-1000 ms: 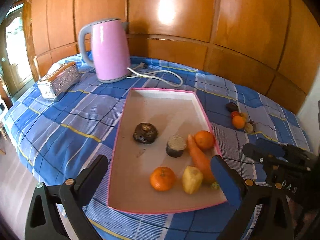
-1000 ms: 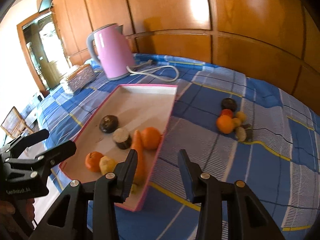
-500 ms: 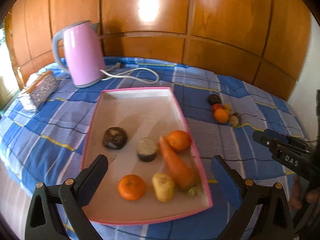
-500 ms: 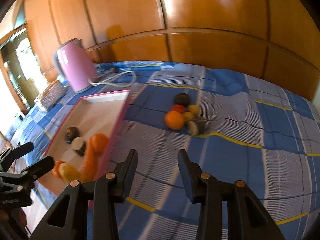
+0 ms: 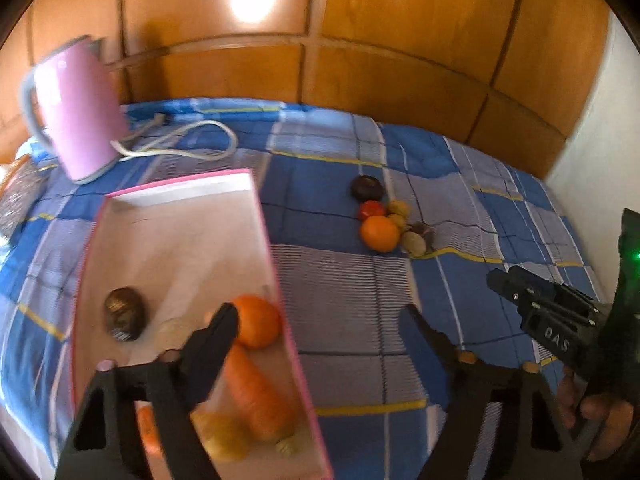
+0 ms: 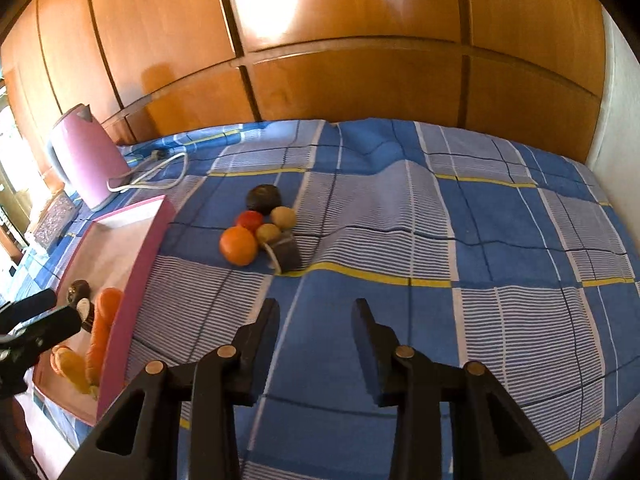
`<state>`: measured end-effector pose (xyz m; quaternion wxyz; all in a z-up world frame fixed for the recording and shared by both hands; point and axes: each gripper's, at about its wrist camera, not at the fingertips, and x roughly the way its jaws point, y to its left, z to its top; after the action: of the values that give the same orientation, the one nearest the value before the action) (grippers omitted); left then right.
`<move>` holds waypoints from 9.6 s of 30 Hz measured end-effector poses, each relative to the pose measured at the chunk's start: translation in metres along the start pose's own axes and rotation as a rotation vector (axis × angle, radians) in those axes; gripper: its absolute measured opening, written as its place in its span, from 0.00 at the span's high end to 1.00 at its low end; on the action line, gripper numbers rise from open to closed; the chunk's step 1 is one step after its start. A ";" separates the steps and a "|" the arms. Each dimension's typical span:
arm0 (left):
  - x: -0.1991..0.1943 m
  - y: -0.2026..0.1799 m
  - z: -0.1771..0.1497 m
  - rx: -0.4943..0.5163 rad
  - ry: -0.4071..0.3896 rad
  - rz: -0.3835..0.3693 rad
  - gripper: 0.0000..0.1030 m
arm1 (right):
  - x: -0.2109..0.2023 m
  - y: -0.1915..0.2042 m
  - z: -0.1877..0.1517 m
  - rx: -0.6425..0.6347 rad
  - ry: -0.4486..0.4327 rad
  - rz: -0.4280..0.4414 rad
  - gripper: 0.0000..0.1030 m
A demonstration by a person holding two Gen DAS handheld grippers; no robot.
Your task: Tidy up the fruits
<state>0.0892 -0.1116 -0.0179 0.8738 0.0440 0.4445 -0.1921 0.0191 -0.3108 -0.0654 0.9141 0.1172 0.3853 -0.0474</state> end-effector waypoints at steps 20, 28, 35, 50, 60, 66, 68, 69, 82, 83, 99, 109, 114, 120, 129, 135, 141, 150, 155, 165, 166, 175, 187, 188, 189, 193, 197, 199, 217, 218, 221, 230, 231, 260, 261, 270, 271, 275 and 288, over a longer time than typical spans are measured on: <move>0.124 -0.041 0.055 -0.025 0.100 -0.148 0.63 | 0.034 -0.010 0.011 -0.083 0.046 0.066 0.63; 0.112 -0.024 0.044 -0.059 0.073 -0.145 0.64 | 0.039 -0.013 0.021 -0.059 0.038 0.096 0.63; 0.093 -0.014 0.032 -0.083 0.049 -0.104 0.64 | 0.064 -0.003 0.049 -0.036 0.049 0.151 0.72; 0.071 -0.007 0.020 -0.049 0.014 -0.049 0.64 | 0.136 0.020 0.080 0.016 0.182 0.206 0.75; 0.043 -0.004 0.018 -0.048 -0.035 -0.045 0.64 | 0.123 0.018 0.079 0.032 0.143 0.168 0.79; 0.020 0.011 0.012 -0.073 -0.069 -0.025 0.64 | 0.103 0.009 0.077 0.047 0.109 0.136 0.79; 0.012 0.021 0.009 -0.093 -0.077 -0.016 0.64 | 0.096 0.009 0.074 0.036 0.097 0.121 0.79; 0.007 0.027 0.006 -0.106 -0.085 -0.009 0.64 | 0.093 0.009 0.073 0.031 0.093 0.118 0.79; -0.046 0.126 -0.045 -0.286 -0.121 0.167 0.64 | 0.042 0.029 0.044 -0.038 0.023 0.119 0.79; -0.047 0.132 -0.050 -0.301 -0.117 0.181 0.64 | 0.039 0.031 0.042 -0.040 0.022 0.123 0.79; -0.062 0.134 -0.065 -0.317 -0.153 0.204 0.48 | 0.018 0.074 0.008 -0.121 0.035 0.172 0.79; -0.070 0.135 -0.069 -0.332 -0.161 0.224 0.37 | 0.020 0.094 -0.002 -0.162 0.072 0.214 0.79; -0.075 0.137 -0.070 -0.337 -0.170 0.237 0.33 | 0.019 0.117 -0.005 -0.218 0.082 0.253 0.79; -0.080 0.141 -0.074 -0.348 -0.172 0.238 0.32 | 0.017 0.155 0.001 -0.297 0.078 0.310 0.79; -0.082 0.148 -0.079 -0.369 -0.168 0.243 0.28 | 0.026 0.200 0.013 -0.353 0.090 0.361 0.79; -0.083 0.152 -0.080 -0.374 -0.166 0.248 0.27 | 0.038 0.223 0.015 -0.374 0.102 0.370 0.79; -0.083 0.154 -0.081 -0.377 -0.165 0.245 0.27 | 0.054 0.235 0.012 -0.381 0.146 0.367 0.73; -0.084 0.146 -0.075 -0.377 -0.173 0.206 0.26 | 0.038 0.198 0.006 -0.319 0.105 0.336 0.70; -0.083 0.126 -0.060 -0.305 -0.180 0.184 0.26 | 0.029 0.143 0.010 -0.230 0.068 0.248 0.70; -0.052 0.064 -0.024 -0.113 -0.152 0.079 0.27 | 0.057 0.036 0.019 -0.048 0.103 0.085 0.70; -0.048 0.057 -0.021 -0.096 -0.145 0.069 0.27 | 0.061 0.033 0.020 -0.045 0.106 0.083 0.70; 0.000 0.013 0.008 -0.026 -0.068 -0.023 0.33 | 0.096 0.034 0.023 -0.077 0.144 0.091 0.70; 0.067 -0.013 0.033 -0.072 0.071 -0.149 0.47 | 0.110 0.022 0.035 -0.142 0.114 0.126 0.72; 0.073 -0.014 0.034 -0.081 0.084 -0.158 0.50 | 0.110 0.021 0.035 -0.143 0.108 0.138 0.72; 0.079 -0.016 0.035 -0.089 0.094 -0.168 0.51 | 0.110 0.020 0.036 -0.143 0.105 0.146 0.73; 0.099 -0.022 0.043 -0.103 0.111 -0.158 0.54 | 0.099 0.003 0.037 -0.119 0.073 0.142 0.74; 0.119 -0.021 0.056 -0.146 0.122 -0.155 0.54 | 0.087 -0.018 0.038 -0.090 0.055 0.145 0.74; 0.127 -0.019 0.063 -0.171 0.119 -0.160 0.56 | 0.083 -0.024 0.038 -0.086 0.051 0.149 0.74; 0.115 -0.017 0.068 -0.146 0.046 -0.111 0.73 | 0.062 -0.018 0.034 -0.073 0.021 0.182 0.74; 0.104 -0.015 0.066 -0.145 0.030 -0.101 0.73 | 0.060 -0.016 0.034 -0.076 0.021 0.184 0.74; 0.072 -0.006 0.055 -0.144 -0.002 -0.064 0.73 | 0.053 -0.005 0.031 -0.084 0.021 0.195 0.74; -0.001 0.036 0.015 -0.163 -0.081 0.052 0.73 | 0.031 0.048 0.018 -0.163 0.023 0.258 0.74; -0.008 0.042 0.010 -0.168 -0.087 0.065 0.73 | 0.029 0.056 0.017 -0.177 0.023 0.264 0.74; -0.067 0.143 -0.061 -0.342 -0.157 0.198 0.42 | 0.051 0.222 0.012 -0.411 0.124 0.373 0.73; -0.068 0.144 -0.062 -0.346 -0.159 0.202 0.40 | 0.052 0.225 0.010 -0.415 0.126 0.372 0.73; -0.084 0.146 -0.067 -0.376 -0.195 0.244 0.25 | 0.053 0.225 -0.002 -0.403 0.138 0.367 0.67; -0.086 0.146 -0.067 -0.376 -0.200 0.248 0.24 | 0.051 0.224 -0.002 -0.398 0.136 0.368 0.67; -0.096 0.143 -0.069 -0.375 -0.224 0.268 0.17 | 0.041 0.219 -0.006 -0.387 0.116 0.360 0.67; -0.124 0.124 -0.079 -0.357 -0.287 0.321 0.00 | -0.004 0.204 -0.025 -0.339 0.007 0.277 0.67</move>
<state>0.0100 0.0590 0.0217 0.9411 -0.0685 0.3302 0.0259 0.0352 -0.1069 -0.0427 0.9171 0.0135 0.3712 0.1445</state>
